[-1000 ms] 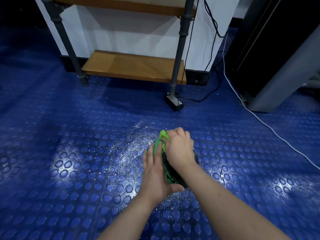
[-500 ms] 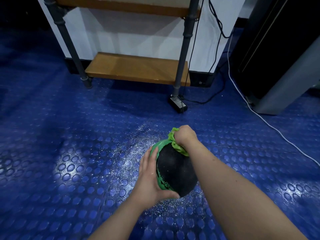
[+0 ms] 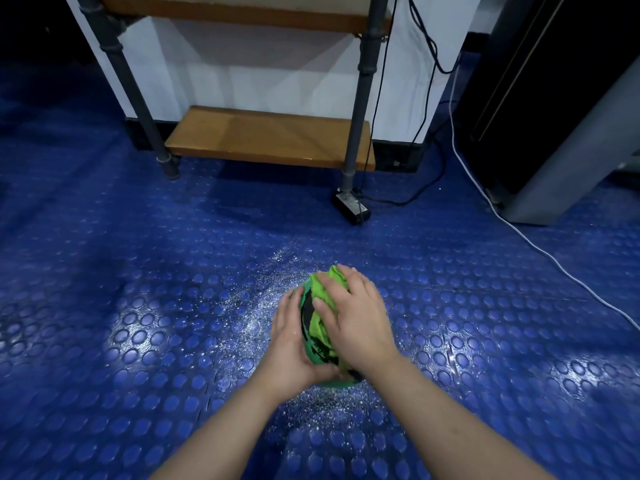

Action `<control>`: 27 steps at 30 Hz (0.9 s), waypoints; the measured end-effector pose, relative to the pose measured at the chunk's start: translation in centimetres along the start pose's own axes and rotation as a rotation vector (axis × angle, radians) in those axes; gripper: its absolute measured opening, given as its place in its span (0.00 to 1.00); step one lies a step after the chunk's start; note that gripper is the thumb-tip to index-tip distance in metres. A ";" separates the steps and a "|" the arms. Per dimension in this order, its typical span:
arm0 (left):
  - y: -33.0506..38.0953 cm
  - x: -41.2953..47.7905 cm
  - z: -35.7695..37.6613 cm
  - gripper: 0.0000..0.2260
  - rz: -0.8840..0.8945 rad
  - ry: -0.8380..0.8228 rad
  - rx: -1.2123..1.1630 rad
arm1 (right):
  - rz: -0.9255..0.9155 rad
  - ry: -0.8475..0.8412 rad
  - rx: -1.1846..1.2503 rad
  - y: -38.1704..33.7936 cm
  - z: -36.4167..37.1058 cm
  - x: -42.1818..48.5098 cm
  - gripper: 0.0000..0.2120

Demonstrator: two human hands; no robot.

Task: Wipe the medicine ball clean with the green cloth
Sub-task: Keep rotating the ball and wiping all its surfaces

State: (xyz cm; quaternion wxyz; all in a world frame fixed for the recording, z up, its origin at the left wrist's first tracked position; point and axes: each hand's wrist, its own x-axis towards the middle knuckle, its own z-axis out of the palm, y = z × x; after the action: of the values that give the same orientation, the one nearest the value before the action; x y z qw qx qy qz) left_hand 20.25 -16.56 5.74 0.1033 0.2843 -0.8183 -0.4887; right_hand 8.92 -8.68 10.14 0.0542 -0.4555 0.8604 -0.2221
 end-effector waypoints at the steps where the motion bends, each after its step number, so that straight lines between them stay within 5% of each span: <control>1: -0.2 0.0 0.1 0.65 -0.022 0.021 0.010 | 0.025 -0.012 0.028 0.3 0.0 0.8 0.23; 6: 0.7 0.6 -0.1 0.70 -0.094 0.017 0.001 | 0.232 -0.008 0.034 -1.1 0.1 3.3 0.18; 11: -0.8 0.4 0.0 0.63 -0.036 -0.026 0.050 | -0.225 0.178 -0.014 -1.1 1.4 -1.3 0.16; 14: -0.7 0.1 0.4 0.62 -0.004 -0.012 0.075 | -0.326 0.162 0.047 0.4 1.4 -1.3 0.16; 27: -0.1 0.3 0.0 0.66 -0.031 -0.001 -0.001 | 0.383 0.075 0.327 0.1 -1.5 3.6 0.12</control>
State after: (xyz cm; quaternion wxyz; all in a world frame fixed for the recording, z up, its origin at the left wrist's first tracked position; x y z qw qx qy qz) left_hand 20.04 -16.72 5.64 0.0955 0.2964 -0.8137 -0.4909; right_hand 6.31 -11.09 11.83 0.1365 -0.2610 0.8850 -0.3607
